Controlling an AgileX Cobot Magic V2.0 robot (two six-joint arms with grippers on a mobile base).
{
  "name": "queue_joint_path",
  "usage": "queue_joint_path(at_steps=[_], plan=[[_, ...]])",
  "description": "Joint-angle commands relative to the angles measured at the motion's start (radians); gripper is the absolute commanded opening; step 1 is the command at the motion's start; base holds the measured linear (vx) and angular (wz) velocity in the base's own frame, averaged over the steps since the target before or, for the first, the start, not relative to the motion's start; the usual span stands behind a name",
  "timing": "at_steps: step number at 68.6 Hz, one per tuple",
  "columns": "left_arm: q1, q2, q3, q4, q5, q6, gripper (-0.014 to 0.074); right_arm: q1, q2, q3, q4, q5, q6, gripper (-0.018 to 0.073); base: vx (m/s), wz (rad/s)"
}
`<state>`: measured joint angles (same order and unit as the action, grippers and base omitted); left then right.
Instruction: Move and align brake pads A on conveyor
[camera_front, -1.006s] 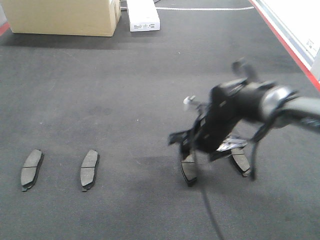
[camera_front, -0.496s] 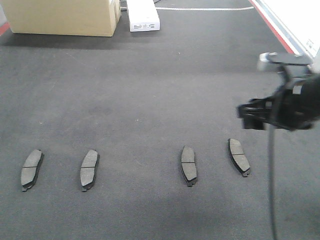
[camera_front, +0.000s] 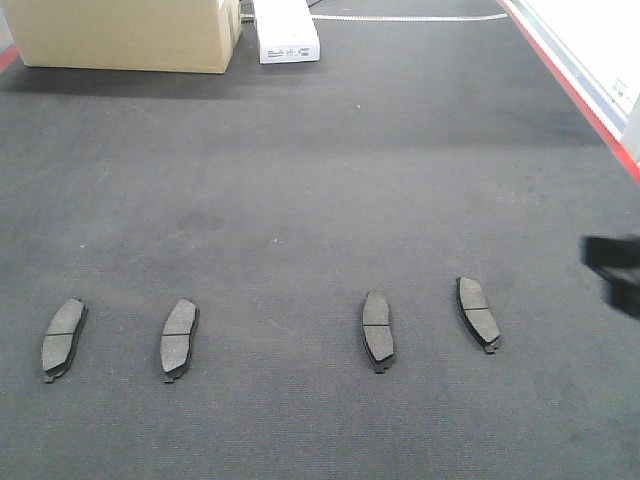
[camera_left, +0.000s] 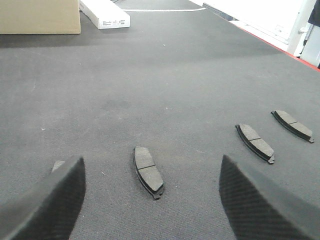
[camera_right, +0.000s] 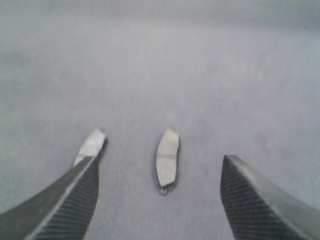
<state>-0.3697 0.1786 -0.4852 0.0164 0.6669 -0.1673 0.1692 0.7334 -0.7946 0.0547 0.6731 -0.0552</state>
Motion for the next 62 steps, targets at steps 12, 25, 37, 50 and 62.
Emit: queue_joint_path(at_steps=[12, 25, 37, 50, 62], plan=[[-0.003, 0.014, -0.022, -0.001, -0.08, 0.001, 0.0545, -0.004, -0.34, 0.118, -0.071, -0.116, -0.029, 0.0505, 0.0, 0.0], [-0.003, 0.014, -0.022, -0.001, -0.078, 0.001, 0.0533, -0.004, -0.571, 0.238, -0.071, -0.181, -0.036, 0.0505, 0.0, 0.0], [-0.003, 0.014, -0.022, -0.001, -0.081, 0.008, 0.0398, -0.004, -0.721, 0.323, -0.073, -0.228, -0.037, 0.0476, 0.0, 0.0], [-0.003, 0.014, -0.022, -0.001, -0.072, 0.029, -0.0009, -0.004, -0.731, 0.34, -0.069, -0.24, -0.035, 0.0116, 0.0, 0.0], [-0.003, 0.014, -0.022, -0.001, -0.073, 0.028, -0.0007, -0.004, -0.73, 0.34, -0.055, -0.241, -0.032, -0.0011, 0.0, 0.0]])
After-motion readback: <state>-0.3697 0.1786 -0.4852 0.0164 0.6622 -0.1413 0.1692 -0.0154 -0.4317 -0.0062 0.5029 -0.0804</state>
